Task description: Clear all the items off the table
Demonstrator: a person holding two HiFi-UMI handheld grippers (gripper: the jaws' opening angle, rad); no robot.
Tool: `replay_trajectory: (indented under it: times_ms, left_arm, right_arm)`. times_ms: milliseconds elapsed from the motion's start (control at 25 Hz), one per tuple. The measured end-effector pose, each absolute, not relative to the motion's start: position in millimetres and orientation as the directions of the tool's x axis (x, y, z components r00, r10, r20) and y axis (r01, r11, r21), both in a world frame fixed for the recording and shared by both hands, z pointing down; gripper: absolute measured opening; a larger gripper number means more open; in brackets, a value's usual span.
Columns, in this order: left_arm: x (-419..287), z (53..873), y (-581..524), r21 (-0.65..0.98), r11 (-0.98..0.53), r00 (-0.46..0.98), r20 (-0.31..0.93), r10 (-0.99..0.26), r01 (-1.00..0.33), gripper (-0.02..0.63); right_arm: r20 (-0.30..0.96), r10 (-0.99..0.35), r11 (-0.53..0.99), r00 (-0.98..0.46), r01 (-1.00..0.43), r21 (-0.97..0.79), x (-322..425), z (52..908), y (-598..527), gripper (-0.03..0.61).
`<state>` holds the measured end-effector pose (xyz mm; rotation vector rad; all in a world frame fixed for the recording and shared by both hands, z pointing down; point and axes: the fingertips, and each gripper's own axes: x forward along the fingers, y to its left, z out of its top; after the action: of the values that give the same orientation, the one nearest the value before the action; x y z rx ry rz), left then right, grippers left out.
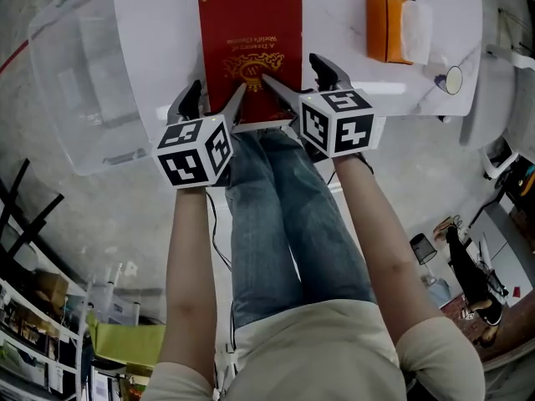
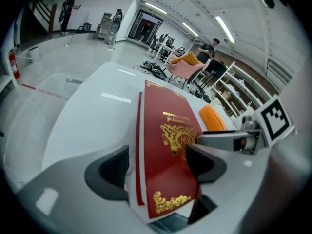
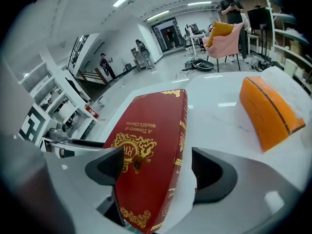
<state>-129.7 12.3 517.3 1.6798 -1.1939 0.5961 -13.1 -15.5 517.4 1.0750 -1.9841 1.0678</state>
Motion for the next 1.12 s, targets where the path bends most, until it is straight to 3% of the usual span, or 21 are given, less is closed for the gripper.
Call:
replay_trajectory:
  times_ms: [320, 800, 1120]
  left_arm:
    - [-128, 531, 10, 0.460, -0.065, 0.446, 0.801, -0.400, -0.885, 0.394]
    - [-118, 537, 7, 0.531, -0.098, 0.530, 0.778, -0.336, -0.842, 0.396]
    - [-115, 537, 8, 0.545, -0.078, 0.537, 0.775, -0.334, -0.835, 0.383]
  right_arm:
    - [0.794, -0.330, 0.282, -0.511, -0.856, -0.434, -18, 534, -18, 0.453]
    - [0.764, -0.310, 0.247, -0.566, -0.824, -0.511, -23, 542, -20, 0.460]
    - [0.754, -0.313, 0.221, -0.578, -0.816, -0.534, -27, 541, -19, 0.423]
